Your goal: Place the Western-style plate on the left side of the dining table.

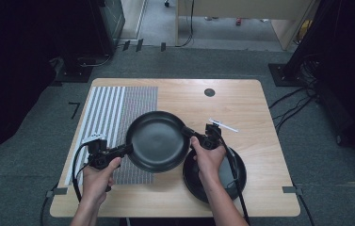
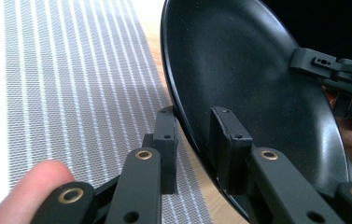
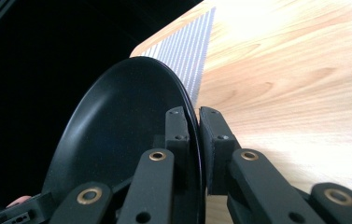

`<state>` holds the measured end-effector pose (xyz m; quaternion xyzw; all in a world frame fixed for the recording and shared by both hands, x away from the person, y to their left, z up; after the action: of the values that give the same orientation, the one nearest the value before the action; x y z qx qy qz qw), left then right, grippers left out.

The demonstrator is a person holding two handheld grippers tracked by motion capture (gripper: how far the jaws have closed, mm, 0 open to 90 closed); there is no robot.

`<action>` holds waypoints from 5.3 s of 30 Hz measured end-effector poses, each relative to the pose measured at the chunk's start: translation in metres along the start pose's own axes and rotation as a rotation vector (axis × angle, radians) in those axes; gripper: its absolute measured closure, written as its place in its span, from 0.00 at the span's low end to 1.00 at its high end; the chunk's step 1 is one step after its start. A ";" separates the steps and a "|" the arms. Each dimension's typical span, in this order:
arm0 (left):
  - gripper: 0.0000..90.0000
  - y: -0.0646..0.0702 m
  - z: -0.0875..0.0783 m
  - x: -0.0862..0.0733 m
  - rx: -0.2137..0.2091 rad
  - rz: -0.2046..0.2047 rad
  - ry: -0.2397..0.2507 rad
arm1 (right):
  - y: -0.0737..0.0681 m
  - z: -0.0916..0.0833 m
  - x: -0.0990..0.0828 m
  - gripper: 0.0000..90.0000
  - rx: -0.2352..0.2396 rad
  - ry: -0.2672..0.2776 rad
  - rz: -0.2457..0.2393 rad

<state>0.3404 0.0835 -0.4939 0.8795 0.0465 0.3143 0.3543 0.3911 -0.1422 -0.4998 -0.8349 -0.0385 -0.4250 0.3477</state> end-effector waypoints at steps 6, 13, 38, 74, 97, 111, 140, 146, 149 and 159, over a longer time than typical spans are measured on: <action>0.82 -0.016 -0.005 0.010 0.019 -0.031 0.021 | -0.012 0.019 0.003 0.93 0.007 -0.011 -0.026; 0.82 -0.040 -0.011 0.023 0.041 -0.072 0.050 | -0.026 0.045 0.003 0.93 0.025 -0.039 -0.026; 0.84 -0.122 -0.008 0.063 0.131 -0.214 0.113 | -0.046 0.146 -0.008 0.93 0.035 -0.133 0.000; 0.84 -0.168 0.022 0.081 0.188 -0.293 0.166 | -0.029 0.214 -0.013 0.91 -0.024 -0.140 -0.037; 0.29 -0.144 -0.002 0.075 0.234 -0.148 0.167 | -0.037 0.161 0.012 0.47 -0.112 -0.116 -0.348; 0.21 -0.120 -0.029 0.051 0.251 -0.065 0.183 | -0.043 0.097 0.018 0.30 -0.054 -0.126 -0.415; 0.27 -0.117 -0.048 0.008 0.417 0.094 0.190 | 0.008 -0.002 0.009 0.26 -0.105 -0.101 -0.388; 0.26 -0.126 -0.043 -0.002 0.452 0.081 0.185 | 0.021 -0.020 0.005 0.26 -0.107 -0.087 -0.366; 0.22 -0.128 -0.041 -0.005 0.450 0.081 0.181 | 0.029 -0.028 0.004 0.26 -0.120 -0.083 -0.365; 0.19 -0.134 -0.042 -0.010 0.455 0.077 0.167 | 0.055 -0.053 -0.002 0.26 -0.147 -0.059 -0.338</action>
<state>0.3272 0.2048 -0.5630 0.9087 0.1120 0.3807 0.1298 0.3736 -0.2165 -0.5102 -0.8519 -0.1572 -0.4543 0.2080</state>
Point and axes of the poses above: each handheld gripper's, and its own axes: z roughly forward along the jaws, x roughly out of its top, y roughly to its right, the point moved 10 cm from there along z, roughly forward along the jaws, and after that the axes turned 15 degrees about -z, right-handed, at the moved point
